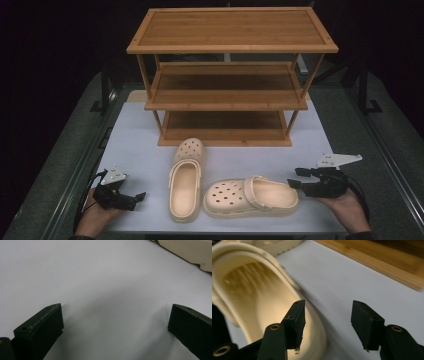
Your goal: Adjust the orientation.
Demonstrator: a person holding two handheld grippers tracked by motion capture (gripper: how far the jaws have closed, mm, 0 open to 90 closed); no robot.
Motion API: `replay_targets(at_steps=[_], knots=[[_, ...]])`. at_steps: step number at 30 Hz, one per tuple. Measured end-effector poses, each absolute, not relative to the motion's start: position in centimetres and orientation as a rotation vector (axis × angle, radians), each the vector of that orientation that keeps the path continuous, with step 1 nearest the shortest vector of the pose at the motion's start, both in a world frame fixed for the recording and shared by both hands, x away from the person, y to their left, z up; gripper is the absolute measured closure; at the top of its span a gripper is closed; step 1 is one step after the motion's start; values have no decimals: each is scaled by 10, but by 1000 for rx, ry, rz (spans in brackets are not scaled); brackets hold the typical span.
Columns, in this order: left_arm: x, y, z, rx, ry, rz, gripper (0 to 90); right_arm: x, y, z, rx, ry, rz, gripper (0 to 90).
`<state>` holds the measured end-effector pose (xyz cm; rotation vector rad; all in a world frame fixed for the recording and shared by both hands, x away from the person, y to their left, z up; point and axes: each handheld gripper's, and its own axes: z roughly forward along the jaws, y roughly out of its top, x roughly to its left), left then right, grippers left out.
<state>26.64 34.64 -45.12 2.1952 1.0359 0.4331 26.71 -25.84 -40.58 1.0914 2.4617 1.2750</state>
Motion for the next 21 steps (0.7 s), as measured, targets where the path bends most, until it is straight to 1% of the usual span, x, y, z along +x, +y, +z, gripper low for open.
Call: replay_targets(at_steps=[5,16,21], knots=[[267,346,-451,2194,1037,431,0,271,-241,-401,984,2536,1352,450],[267,346,-451,2195,1038,429,0,282,-208,-397,836,2654,1370,449],[267,347,-451,2195,1038,428,0,287,-195,-397,791,2690,1363,470]])
